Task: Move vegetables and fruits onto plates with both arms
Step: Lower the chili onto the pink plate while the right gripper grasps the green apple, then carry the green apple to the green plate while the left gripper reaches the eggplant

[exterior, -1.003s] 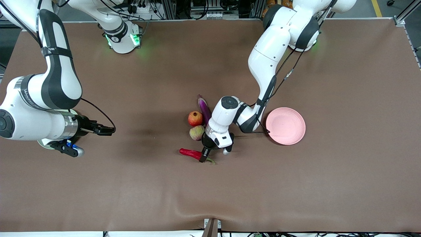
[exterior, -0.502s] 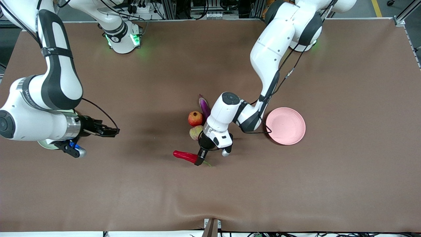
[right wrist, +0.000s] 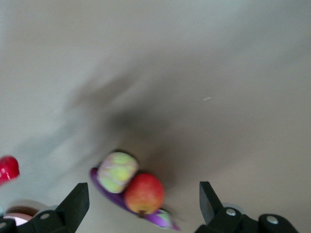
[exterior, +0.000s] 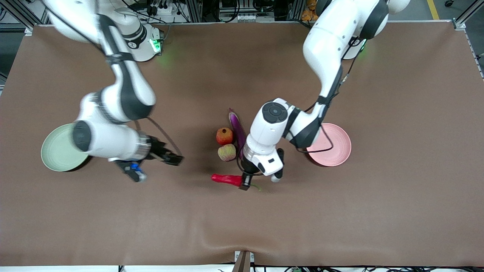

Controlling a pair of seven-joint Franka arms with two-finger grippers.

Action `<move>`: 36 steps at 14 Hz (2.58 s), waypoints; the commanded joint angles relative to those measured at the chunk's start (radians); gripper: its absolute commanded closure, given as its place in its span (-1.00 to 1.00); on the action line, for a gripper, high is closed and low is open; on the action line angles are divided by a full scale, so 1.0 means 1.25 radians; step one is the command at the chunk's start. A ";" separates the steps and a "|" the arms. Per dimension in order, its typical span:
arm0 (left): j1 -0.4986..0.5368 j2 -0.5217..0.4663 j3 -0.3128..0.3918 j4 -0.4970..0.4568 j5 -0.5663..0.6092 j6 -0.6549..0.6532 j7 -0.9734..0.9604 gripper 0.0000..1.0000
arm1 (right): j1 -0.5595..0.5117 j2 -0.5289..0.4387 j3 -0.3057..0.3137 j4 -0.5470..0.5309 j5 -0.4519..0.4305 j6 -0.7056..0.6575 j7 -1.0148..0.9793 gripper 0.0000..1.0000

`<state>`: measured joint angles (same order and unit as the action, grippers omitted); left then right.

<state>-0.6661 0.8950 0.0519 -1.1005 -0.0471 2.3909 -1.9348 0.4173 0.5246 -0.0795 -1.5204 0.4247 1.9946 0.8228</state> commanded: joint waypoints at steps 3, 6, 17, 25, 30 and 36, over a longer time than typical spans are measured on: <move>0.124 -0.191 -0.062 -0.218 -0.015 -0.176 0.234 1.00 | 0.106 0.082 -0.010 0.006 0.033 0.104 0.052 -1.00; 0.169 -0.366 -0.062 -0.480 -0.008 -0.130 0.380 1.00 | 0.168 0.125 -0.010 0.006 0.039 0.208 0.118 -1.00; 0.314 -0.428 -0.060 -0.854 0.284 0.099 0.621 0.99 | 0.232 0.210 -0.011 0.005 0.009 0.270 0.119 -1.00; 0.334 -0.419 -0.061 -0.878 0.333 0.046 0.670 0.03 | 0.204 0.211 -0.011 0.028 0.023 0.259 0.110 1.00; 0.323 -0.418 -0.061 -0.857 0.335 -0.007 0.670 -1.00 | 0.136 0.201 -0.012 0.155 0.046 0.044 0.112 1.00; 0.160 -0.363 -0.069 -0.569 0.298 -0.333 0.637 -1.00 | -0.049 0.158 -0.015 0.250 0.043 -0.250 -0.033 1.00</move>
<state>-0.3935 0.3887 -0.0329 -1.9490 0.3443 2.0988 -1.1074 0.4353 0.7566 -0.1106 -1.2303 0.4584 1.7925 0.8759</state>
